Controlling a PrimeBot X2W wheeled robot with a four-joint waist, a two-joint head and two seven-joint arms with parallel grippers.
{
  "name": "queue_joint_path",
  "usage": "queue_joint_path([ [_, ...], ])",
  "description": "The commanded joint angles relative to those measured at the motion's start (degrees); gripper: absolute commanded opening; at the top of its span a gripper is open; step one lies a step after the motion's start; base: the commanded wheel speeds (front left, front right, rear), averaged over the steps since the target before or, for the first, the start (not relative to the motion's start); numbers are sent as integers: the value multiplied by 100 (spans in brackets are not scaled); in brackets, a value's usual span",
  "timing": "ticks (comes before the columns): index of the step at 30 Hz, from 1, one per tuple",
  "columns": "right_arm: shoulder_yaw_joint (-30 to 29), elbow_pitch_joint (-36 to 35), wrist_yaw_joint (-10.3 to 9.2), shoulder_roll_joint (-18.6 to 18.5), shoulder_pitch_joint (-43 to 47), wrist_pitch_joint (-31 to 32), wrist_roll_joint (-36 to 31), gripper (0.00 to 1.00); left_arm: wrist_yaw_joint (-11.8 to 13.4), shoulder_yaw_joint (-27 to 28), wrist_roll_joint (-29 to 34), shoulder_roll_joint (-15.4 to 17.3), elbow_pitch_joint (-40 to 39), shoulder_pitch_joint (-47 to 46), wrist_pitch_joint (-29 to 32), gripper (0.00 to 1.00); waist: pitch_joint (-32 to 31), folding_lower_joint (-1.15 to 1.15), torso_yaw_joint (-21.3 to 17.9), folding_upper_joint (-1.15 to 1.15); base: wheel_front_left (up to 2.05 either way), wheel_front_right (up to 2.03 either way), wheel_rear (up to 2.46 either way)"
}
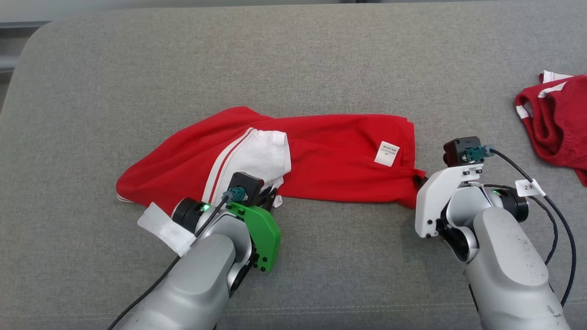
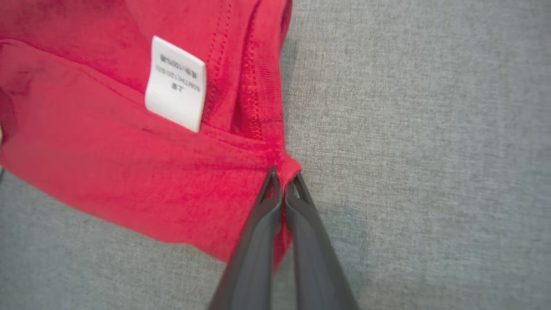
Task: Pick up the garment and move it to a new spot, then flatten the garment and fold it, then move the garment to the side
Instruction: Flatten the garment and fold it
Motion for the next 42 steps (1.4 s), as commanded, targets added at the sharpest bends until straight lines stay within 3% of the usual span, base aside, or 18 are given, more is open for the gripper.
queue_joint_path([
  [1,-25,26,-10,-33,-9,-30,-50,3,51,-2,-49,64,81,14,-8,0,-34,0,-23,0,0,0,0],
  [9,22,-115,-10,-33,93,16,-86,0,60,7,-130,58,111,-9,-70,0,-146,0,-89,0,0,0,0],
  [17,-33,-497,-10,-28,17,-225,-158,0,188,398,-341,149,-156,-313,-562,0,-384,0,-83,0,0,0,0],
  [27,24,-1140,-10,-173,-419,-303,-527,0,575,976,-342,685,-1360,-1170,-866,0,-722,0,-72,0,0,0,0],
  [35,646,-1034,-10,-586,-1188,-6,142,0,871,1274,-221,1116,-1964,-1868,-799,0,-607,0,-248,0,0,0,0],
  [42,1033,-601,-10,-749,-2541,-552,369,0,1051,1633,-238,1275,-2111,-2643,-837,0,95,0,-474,0,0,0,0],
])
